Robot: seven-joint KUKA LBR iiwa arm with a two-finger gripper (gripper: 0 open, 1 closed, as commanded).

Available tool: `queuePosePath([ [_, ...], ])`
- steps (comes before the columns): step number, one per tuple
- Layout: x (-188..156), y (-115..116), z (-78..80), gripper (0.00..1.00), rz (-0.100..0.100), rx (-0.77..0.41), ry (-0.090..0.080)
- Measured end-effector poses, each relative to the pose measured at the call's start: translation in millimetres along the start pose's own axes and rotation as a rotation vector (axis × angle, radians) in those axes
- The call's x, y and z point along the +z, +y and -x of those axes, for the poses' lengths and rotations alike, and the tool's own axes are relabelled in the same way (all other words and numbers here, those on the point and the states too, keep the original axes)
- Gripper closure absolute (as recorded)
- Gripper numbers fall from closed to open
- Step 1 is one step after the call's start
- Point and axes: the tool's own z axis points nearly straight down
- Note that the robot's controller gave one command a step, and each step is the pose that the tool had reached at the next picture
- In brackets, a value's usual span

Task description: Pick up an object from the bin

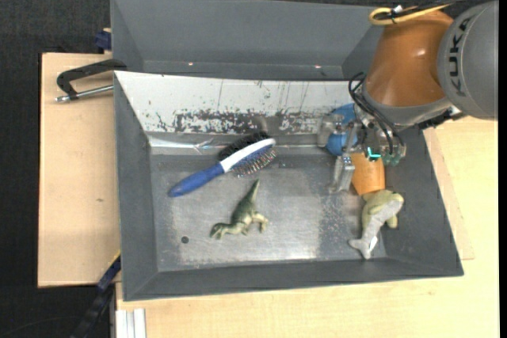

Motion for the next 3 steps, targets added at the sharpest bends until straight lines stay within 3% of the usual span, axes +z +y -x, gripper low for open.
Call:
queuePosePath([
  [1, 15, 101, -17.3, 0.00, 0.003, -0.052, -0.005],
  [2, 19, 95, 9.6, 0.00, -0.002, -0.152, -0.012],
  [3, 21, 97, 9.3, 0.00, -0.002, -0.147, -0.013],
])
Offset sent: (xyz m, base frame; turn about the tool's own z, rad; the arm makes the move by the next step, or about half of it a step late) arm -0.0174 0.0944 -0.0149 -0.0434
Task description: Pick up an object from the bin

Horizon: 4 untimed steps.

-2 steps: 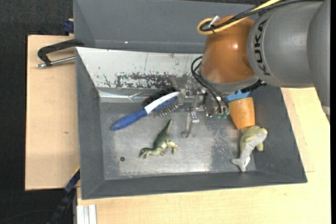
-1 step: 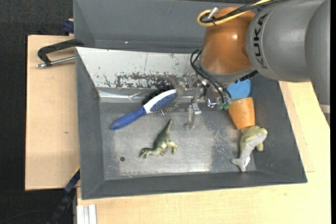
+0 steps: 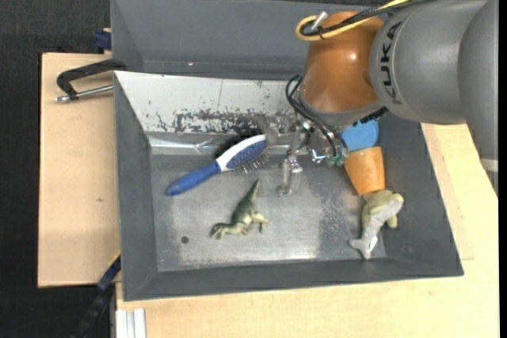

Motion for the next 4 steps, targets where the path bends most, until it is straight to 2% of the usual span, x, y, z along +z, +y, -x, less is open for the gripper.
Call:
queuePosePath([
  [1, 0, -5, -1.1, 0.00, 0.002, 0.167, 0.002],
  [2, 23, -3, 3.1, 0.00, -0.002, 0.264, -0.003],
  [3, 23, 0, 2.1, 0.00, 0.000, 0.217, 0.001],
  [4, 17, -77, -20.3, 0.00, -0.002, -0.040, 0.005],
])
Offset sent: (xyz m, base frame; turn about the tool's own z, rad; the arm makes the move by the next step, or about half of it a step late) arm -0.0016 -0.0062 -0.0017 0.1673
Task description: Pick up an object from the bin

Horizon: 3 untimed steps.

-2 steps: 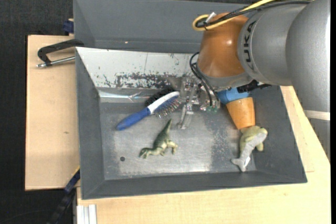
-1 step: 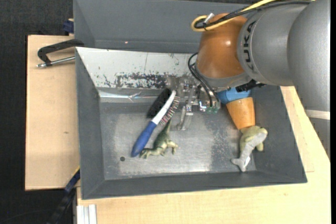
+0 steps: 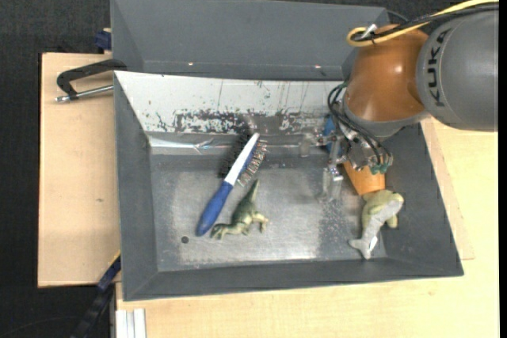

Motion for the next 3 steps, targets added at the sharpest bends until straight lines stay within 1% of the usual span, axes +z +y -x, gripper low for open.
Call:
queuePosePath([
  [1, -8, -79, -21.1, 0.00, 0.001, -0.224, -0.002],
  [2, -17, -95, -36.8, 0.00, 0.011, -0.134, -0.009],
  [3, -19, -90, -32.7, 1.00, 0.017, -0.136, -0.019],
])
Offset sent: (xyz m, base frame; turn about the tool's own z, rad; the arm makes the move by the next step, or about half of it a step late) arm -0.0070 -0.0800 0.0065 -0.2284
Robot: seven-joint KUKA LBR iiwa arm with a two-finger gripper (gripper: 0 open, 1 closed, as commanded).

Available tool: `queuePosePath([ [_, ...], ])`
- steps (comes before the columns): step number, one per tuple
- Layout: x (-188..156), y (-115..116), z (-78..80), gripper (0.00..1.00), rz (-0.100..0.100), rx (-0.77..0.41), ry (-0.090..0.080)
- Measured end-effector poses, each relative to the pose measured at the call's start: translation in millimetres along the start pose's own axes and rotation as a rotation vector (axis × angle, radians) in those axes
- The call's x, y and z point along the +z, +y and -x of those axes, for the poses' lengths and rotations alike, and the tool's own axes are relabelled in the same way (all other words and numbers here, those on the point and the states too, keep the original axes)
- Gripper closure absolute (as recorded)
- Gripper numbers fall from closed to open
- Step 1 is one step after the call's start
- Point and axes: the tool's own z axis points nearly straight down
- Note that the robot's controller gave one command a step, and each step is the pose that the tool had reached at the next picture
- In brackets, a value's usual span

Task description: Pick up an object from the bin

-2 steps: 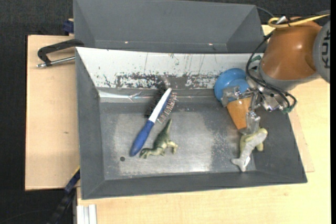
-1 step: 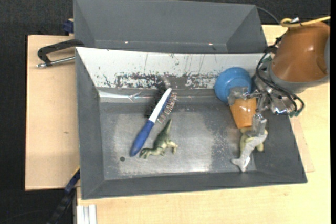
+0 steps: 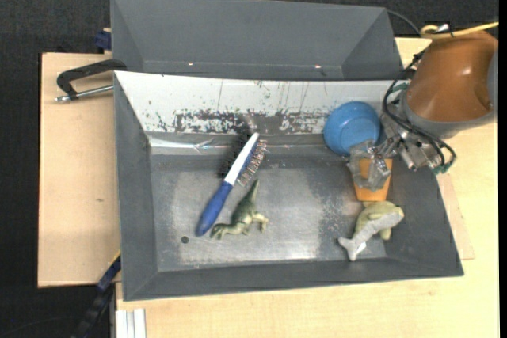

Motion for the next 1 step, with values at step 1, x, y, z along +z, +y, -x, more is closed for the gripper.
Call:
queuePosePath([
  [1, -72.8, 28.1, 18.9, 1.00, -0.017, 0.333, 0.006],
])
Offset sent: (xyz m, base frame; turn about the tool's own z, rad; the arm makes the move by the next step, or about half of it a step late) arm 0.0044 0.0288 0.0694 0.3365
